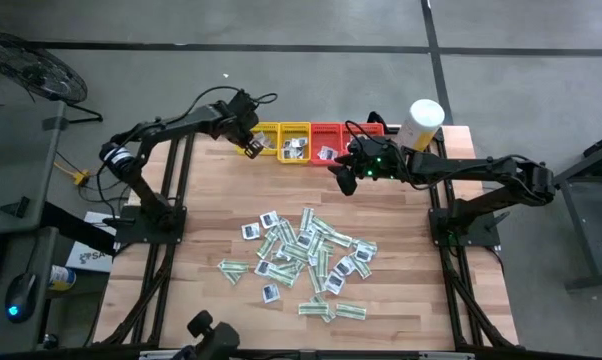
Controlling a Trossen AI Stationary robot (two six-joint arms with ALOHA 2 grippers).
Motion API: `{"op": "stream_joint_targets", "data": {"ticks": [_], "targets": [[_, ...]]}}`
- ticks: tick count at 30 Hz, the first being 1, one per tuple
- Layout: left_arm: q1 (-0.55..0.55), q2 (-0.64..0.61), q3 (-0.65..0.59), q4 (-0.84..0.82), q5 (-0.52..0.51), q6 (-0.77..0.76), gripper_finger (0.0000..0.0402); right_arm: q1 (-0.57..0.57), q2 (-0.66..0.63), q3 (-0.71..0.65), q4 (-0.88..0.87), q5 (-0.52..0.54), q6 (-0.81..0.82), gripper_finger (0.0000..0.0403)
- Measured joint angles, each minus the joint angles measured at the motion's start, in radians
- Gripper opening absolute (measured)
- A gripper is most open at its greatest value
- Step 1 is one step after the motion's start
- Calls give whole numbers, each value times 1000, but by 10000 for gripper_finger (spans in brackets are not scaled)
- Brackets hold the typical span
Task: Pick & Place First Aid Supplies
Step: Put the orange packet into the left yellow bin, then put the gray packet into the middle yellow bin
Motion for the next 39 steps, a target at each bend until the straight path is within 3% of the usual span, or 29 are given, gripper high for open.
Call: {"op": "stream_joint_targets", "data": {"ticks": [5,14,26,32,39], "targets": [[-3,10,0,-5,-7,39,20,0,0,0,-7,0,12,184],[-3,-6,0,-107,-13,-27,101,0,0,0,-14,-4,21,184],[-102,-73,-17,-482,354,-89,107,0,0,0,-19,-15,17,185],[-233,-72,-146,-449,440,-185,107,0,0,0,-19,-53,2,184],[-381,-103,-308,-231,523,-422,107,0,0,0,-19,-70,-6,184]]}}
